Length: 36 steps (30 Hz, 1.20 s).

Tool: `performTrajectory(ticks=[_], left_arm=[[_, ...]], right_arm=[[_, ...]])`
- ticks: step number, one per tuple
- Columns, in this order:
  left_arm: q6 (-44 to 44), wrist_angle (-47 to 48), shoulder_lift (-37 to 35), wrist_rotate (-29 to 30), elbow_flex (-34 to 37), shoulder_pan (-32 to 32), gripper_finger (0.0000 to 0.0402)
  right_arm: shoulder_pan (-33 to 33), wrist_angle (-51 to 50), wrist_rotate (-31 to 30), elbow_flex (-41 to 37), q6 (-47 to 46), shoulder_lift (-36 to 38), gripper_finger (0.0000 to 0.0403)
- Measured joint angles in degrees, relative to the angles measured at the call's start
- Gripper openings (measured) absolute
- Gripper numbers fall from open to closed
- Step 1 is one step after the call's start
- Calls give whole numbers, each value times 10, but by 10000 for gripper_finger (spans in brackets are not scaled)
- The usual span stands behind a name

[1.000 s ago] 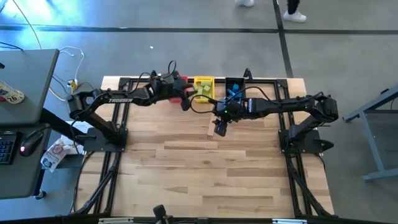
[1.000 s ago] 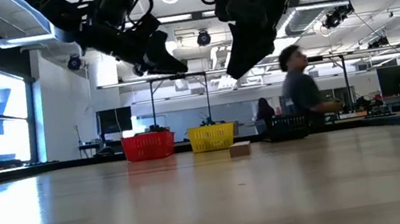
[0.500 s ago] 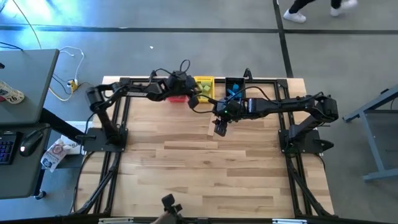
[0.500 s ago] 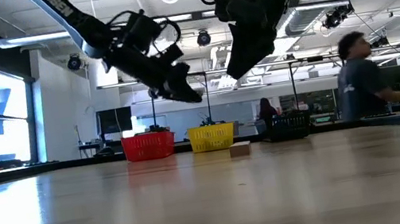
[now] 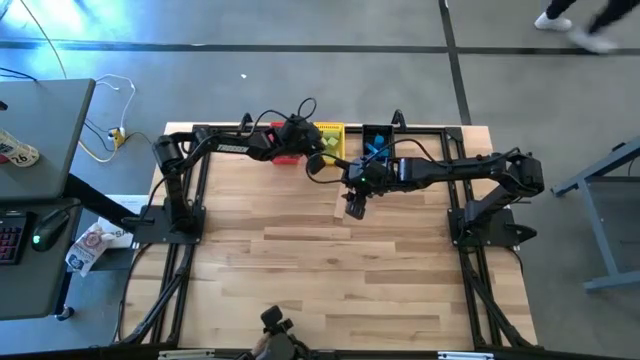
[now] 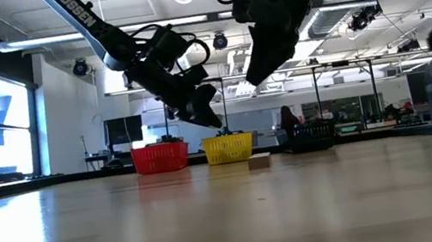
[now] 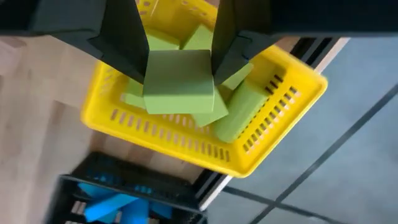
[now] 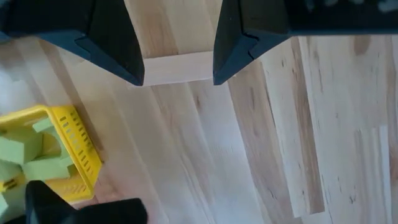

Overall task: Sort & place blocks by color
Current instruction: Put the green block into the yellow basket, then put the brown block into the red basket

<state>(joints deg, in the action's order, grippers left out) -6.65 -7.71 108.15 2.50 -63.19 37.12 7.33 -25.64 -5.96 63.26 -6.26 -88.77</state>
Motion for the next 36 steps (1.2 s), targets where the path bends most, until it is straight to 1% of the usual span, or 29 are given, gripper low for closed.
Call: performTrajectory(ticks=[4, 11, 13, 16, 22, 26, 31, 36], left_arm=[[27, 8, -1, 5, 0, 4, 169], [60, 32, -2, 3, 0, 7, 223], [65, 43, -7, 2, 0, 7, 233], [44, 66, -25, 0, 0, 5, 237], [36, 146, -97, -6, 0, -4, 238], [42, 223, -158, -8, 0, -16, 238], [80, 317, -234, -8, 0, -45, 239], [121, 396, -289, -8, 0, -83, 239]], right_arm=[[0, 2, 0, 0, 49, 0, 179], [0, 15, 0, 0, 102, 0, 179], [0, 31, 0, 0, 116, 0, 179], [0, 53, 0, 0, 141, 0, 179], [0, 85, 1, 0, 217, 0, 179], [2, 104, 5, 0, 314, 0, 179], [11, 105, 53, 0, 458, -3, 179], [18, 102, 69, 0, 533, -15, 179]])
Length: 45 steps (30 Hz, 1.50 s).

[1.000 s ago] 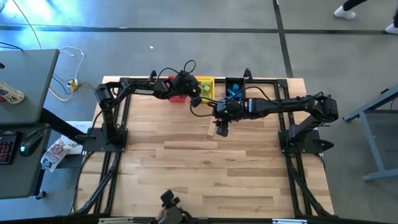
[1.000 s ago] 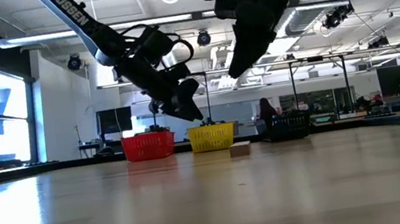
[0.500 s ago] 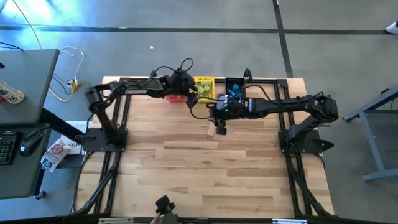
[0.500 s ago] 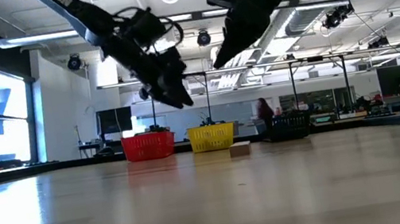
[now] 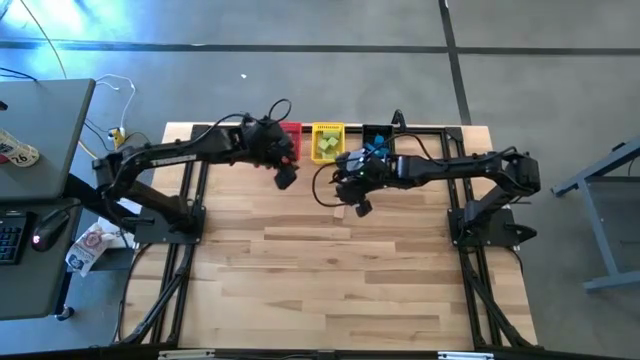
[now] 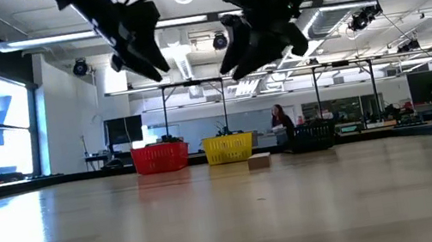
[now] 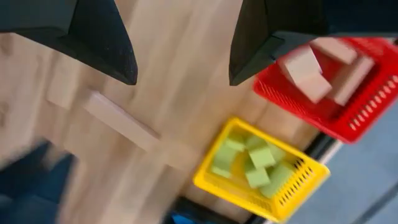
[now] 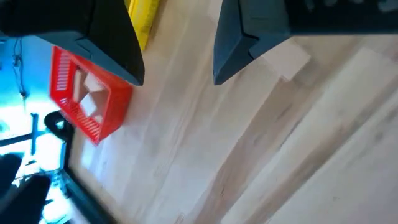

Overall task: Sort & place blocks by color
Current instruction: Put the brown block into the red basket

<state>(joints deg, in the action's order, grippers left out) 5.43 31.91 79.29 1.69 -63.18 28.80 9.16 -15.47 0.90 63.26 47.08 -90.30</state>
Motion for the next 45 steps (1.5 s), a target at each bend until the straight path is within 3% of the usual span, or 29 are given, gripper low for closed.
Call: performTrajectory(ticks=[11, 24, 36, 45], left_arm=[[15, 57, -23, 4, 1, -76, 239], [19, 57, -23, 5, 1, -98, 239], [19, 56, -23, 5, 1, -98, 239], [34, 56, -23, 7, 1, -98, 239]], right_arm=[[2, -60, 13, 0, 57, -55, 179], [-17, -66, 10, 0, 109, -124, 179], [-56, -65, -72, 0, 282, -139, 179], [-72, -43, -133, 2, 319, -190, 179]])
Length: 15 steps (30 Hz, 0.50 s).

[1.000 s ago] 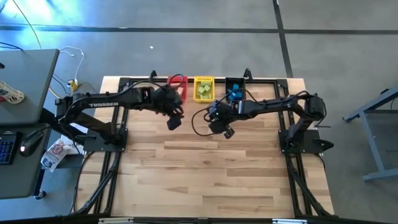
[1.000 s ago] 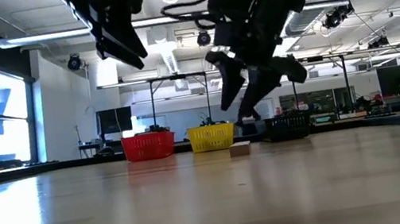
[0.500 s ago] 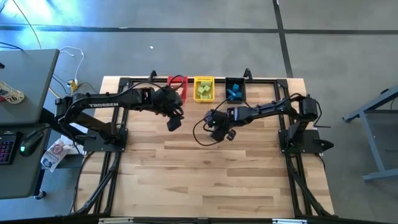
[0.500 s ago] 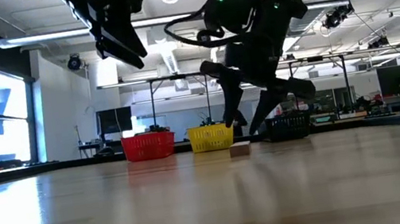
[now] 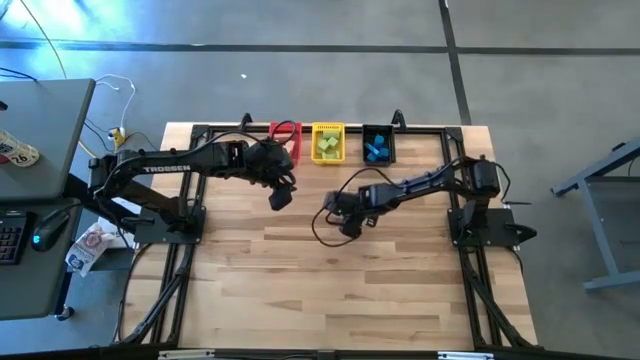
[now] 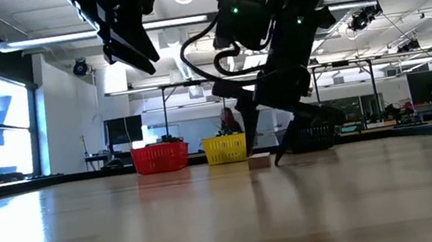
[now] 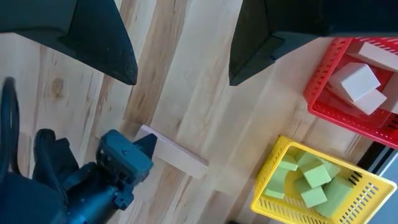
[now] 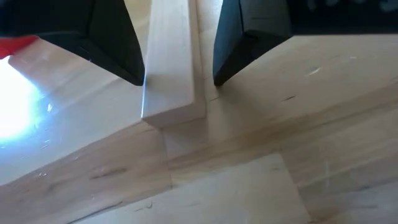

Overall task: Sort & place blocks by color
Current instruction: Put the brown block into the red basket

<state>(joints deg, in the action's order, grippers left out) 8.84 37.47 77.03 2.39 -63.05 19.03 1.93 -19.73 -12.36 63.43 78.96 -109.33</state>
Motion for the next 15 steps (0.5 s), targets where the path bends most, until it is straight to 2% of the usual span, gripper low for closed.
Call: performTrajectory(ticks=[7, 12, 15], left_arm=[[0, -7, 0, 0, 5, 0, 239], [0, -13, 0, 0, 23, 0, 239], [0, -13, 0, 0, 30, 0, 239]], right_arm=[[-2, 8, -16, 12, 20, -5, 179], [4, 8, 36, 32, 28, -8, 179], [5, -12, 38, 46, 30, -23, 179]])
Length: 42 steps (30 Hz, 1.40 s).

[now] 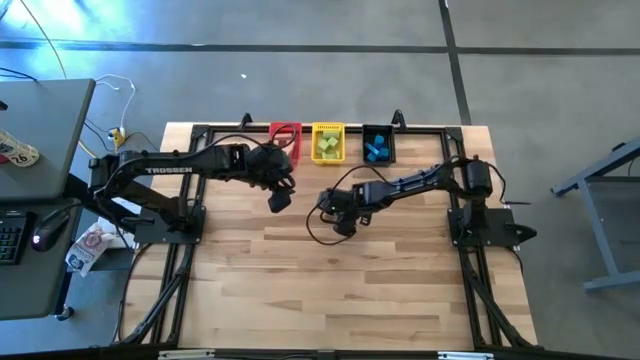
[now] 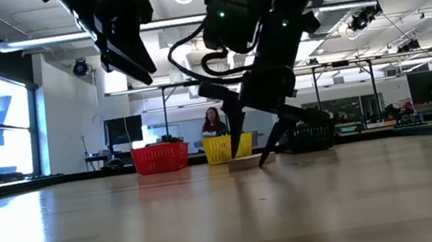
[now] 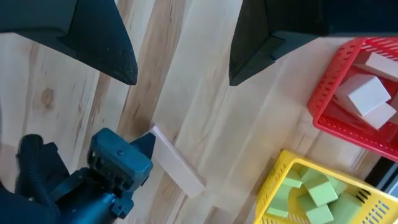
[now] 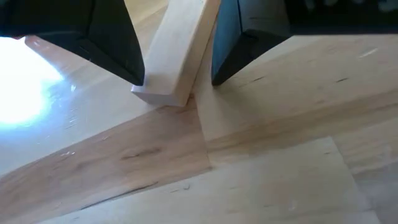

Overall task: Sort & place blocks by color
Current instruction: Put the brown block into the red basket

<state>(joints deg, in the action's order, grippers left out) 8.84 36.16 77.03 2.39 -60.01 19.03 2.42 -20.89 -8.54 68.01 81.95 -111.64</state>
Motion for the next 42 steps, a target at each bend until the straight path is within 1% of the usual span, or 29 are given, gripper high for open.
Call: performTrajectory(ticks=[4, 7, 16, 19, 22, 25, 28, 32, 37, 42], left_arm=[[0, 0, 0, 0, 4, 0, 239], [0, 0, 0, 0, 4, 0, 239], [-4, 0, 0, 0, 4, 0, 239], [-9, 0, 0, 0, 4, 0, 239], [-10, 0, 0, 0, 4, 0, 239], [-11, 0, 0, 0, 4, 0, 239], [-18, 0, 0, 0, 4, 0, 239], [-20, 0, 0, 0, 4, 0, 239], [-20, 0, 0, 0, 4, 0, 239], [-19, 0, 0, 0, 4, 0, 239]], right_arm=[[2, -23, -23, 30, -17, -35, 179], [1, -40, -41, 56, -54, -51, 179], [31, -100, 32, 155, -164, -55, 179], [49, -142, 63, 185, -203, -55, 179], [67, -177, 89, 204, -222, -55, 179], [81, -204, 117, 207, -242, -55, 179], [90, -205, 131, 192, -251, -55, 179], [97, -199, 125, 179, -251, -67, 179], [100, -182, 93, 177, -255, -94, 179], [103, -190, 94, 181, -275, -111, 176]])
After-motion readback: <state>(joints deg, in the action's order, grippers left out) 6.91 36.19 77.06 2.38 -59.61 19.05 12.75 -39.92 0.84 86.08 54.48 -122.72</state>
